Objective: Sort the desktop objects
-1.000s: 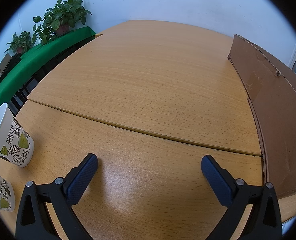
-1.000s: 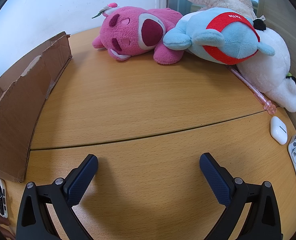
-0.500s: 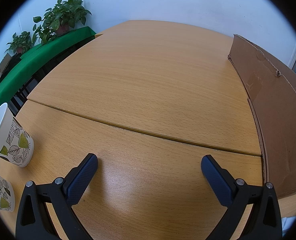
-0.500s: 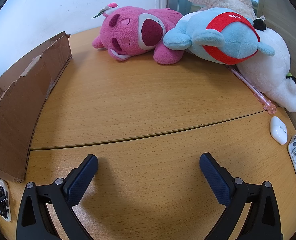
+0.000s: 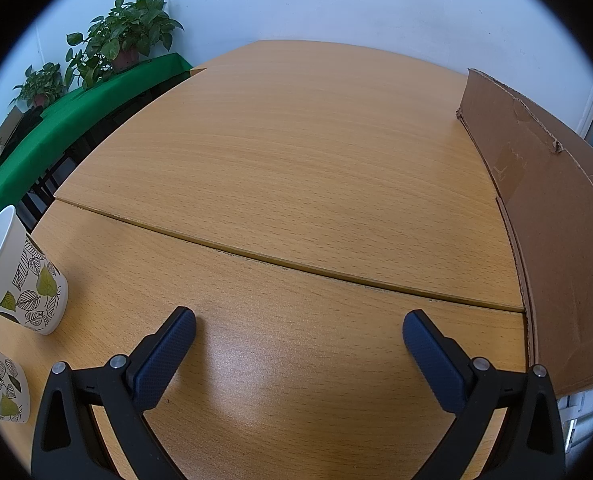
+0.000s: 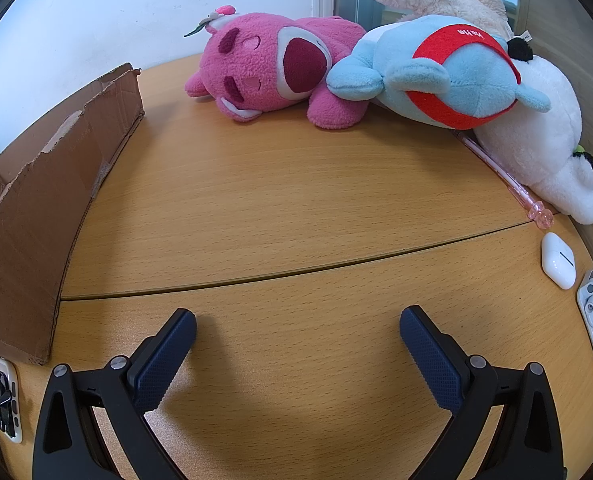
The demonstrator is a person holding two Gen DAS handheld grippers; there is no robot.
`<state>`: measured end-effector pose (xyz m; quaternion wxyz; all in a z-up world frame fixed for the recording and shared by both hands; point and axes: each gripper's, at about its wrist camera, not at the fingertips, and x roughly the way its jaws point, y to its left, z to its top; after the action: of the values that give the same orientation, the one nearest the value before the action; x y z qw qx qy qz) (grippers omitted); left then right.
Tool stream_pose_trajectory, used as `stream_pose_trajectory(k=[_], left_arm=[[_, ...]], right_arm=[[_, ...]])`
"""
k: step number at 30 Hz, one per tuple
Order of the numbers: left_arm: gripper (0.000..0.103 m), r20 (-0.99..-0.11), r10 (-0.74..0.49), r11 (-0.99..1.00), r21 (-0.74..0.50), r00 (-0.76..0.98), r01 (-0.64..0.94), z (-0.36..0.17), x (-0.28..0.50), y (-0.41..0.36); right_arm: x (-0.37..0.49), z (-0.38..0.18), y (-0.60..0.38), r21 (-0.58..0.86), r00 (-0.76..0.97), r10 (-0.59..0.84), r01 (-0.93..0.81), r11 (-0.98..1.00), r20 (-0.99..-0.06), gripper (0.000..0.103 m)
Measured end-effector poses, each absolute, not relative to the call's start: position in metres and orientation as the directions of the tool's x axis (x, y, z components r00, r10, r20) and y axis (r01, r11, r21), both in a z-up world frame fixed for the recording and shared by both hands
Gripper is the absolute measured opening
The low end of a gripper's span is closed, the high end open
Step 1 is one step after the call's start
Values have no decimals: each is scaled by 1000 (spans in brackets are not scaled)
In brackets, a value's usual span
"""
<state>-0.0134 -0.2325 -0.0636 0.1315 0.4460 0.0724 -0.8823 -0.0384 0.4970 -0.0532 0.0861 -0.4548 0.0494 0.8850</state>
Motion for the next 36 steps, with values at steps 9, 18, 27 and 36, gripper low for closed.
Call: stream_pose_trajectory(k=[9, 18, 27, 36], left_arm=[[103, -806, -168, -955, -10, -567, 297, -64, -14, -232], [103, -806, -169, -954, -10, -567, 299, -64, -13, -232], [103, -806, -169, -954, -10, -567, 300, -64, -14, -232], [103, -806, -170, -954, -10, -567, 300, -64, -14, -232]], right_arm=[[-39, -53, 497, 9, -571, 108, -198, -980, -814, 103], [-39, -53, 497, 9, -571, 108, -198, -980, -814, 103], [-38, -53, 497, 9, -571, 108, -198, -980, -814, 103], [-38, -53, 497, 9, -571, 108, -198, -980, -814, 103]])
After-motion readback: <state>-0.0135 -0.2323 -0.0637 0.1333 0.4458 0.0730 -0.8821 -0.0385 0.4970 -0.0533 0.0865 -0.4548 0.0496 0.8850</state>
